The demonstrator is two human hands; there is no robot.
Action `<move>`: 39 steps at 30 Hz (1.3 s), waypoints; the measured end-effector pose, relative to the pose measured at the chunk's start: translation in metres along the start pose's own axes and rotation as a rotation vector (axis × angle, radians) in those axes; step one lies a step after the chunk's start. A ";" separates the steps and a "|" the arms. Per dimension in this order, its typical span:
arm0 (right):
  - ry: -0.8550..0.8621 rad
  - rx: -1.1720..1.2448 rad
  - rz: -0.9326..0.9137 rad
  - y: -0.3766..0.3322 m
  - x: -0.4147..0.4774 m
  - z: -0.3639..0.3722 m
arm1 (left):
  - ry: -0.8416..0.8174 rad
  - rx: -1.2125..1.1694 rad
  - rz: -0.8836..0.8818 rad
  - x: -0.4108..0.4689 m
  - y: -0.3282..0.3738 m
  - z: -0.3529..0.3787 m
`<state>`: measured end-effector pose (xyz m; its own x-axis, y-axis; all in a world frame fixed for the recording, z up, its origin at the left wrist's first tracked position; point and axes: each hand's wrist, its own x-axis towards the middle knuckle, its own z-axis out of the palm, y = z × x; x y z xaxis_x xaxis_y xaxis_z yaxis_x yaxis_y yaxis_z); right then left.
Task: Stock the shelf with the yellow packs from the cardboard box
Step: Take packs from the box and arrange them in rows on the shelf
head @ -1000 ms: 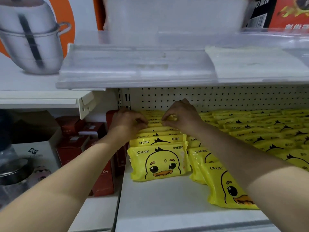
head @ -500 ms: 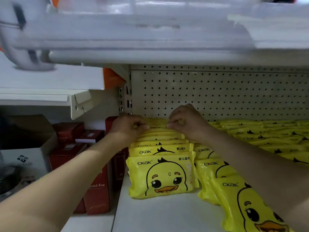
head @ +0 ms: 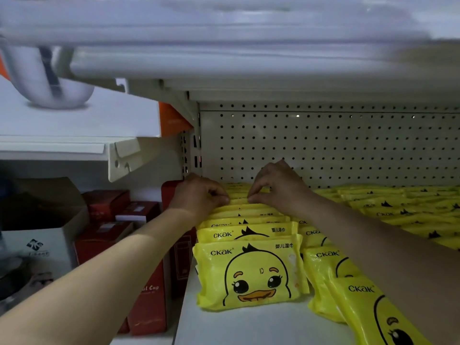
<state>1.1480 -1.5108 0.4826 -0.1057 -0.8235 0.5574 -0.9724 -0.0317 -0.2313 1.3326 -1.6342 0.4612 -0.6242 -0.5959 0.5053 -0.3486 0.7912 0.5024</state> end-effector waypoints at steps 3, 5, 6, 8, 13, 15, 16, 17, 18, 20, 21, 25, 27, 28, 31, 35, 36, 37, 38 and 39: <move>-0.076 -0.050 -0.001 0.000 0.003 0.004 | -0.053 0.080 -0.008 0.004 0.000 0.000; -0.082 -0.022 -0.007 0.003 0.006 0.003 | -0.064 0.058 0.021 0.007 -0.001 -0.002; -0.048 0.020 0.000 0.005 0.007 0.001 | -0.061 0.000 0.021 0.007 0.000 -0.004; 0.035 0.078 0.030 0.013 0.010 -0.003 | -0.035 -0.125 -0.002 0.008 -0.002 -0.007; 0.013 0.099 0.010 0.020 0.019 -0.002 | -0.003 -0.113 0.053 0.014 -0.008 -0.001; -0.005 0.078 0.020 0.017 0.019 0.002 | 0.023 -0.080 0.077 0.014 -0.008 0.001; -0.009 0.067 0.024 0.016 0.019 0.003 | 0.036 -0.067 0.086 0.014 -0.009 0.002; -0.015 0.060 0.029 0.016 0.018 0.003 | 0.046 -0.052 0.095 0.014 -0.010 0.003; -0.023 0.057 0.028 0.016 0.017 0.002 | 0.061 -0.029 0.113 0.015 -0.011 0.004; -0.024 0.057 0.019 0.017 0.016 0.001 | 0.103 0.045 0.170 0.016 -0.014 0.004; -0.016 0.050 0.018 0.017 0.015 0.002 | 0.116 0.070 0.185 0.017 -0.016 0.005; -0.020 0.063 0.039 0.021 0.014 0.006 | 0.084 0.165 0.192 0.022 -0.021 0.004; -0.049 0.032 0.008 0.019 0.014 0.009 | 0.033 0.274 0.210 0.024 -0.020 0.004; -0.055 0.022 0.000 0.019 0.014 0.009 | 0.021 0.308 0.214 0.025 -0.018 0.004; 0.013 0.082 0.044 0.019 0.018 0.006 | 0.043 0.230 0.160 0.030 -0.019 0.001; 0.030 0.071 0.049 0.019 0.026 0.007 | 0.078 0.259 0.186 0.036 -0.018 -0.003; 0.011 0.033 0.054 0.016 0.027 0.009 | 0.077 0.292 0.198 0.036 -0.017 -0.002; 0.001 -0.006 0.051 0.014 0.028 0.010 | 0.072 0.323 0.198 0.036 -0.015 -0.001; -0.002 -0.038 0.044 0.013 0.028 0.011 | 0.068 0.347 0.200 0.036 -0.016 0.000; -0.010 -0.060 0.034 0.014 0.029 0.013 | 0.064 0.367 0.217 0.037 -0.017 0.001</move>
<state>1.1340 -1.5426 0.4850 -0.1376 -0.8291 0.5420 -0.9789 0.0303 -0.2021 1.3149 -1.6697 0.4711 -0.6702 -0.4080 0.6200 -0.4466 0.8889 0.1021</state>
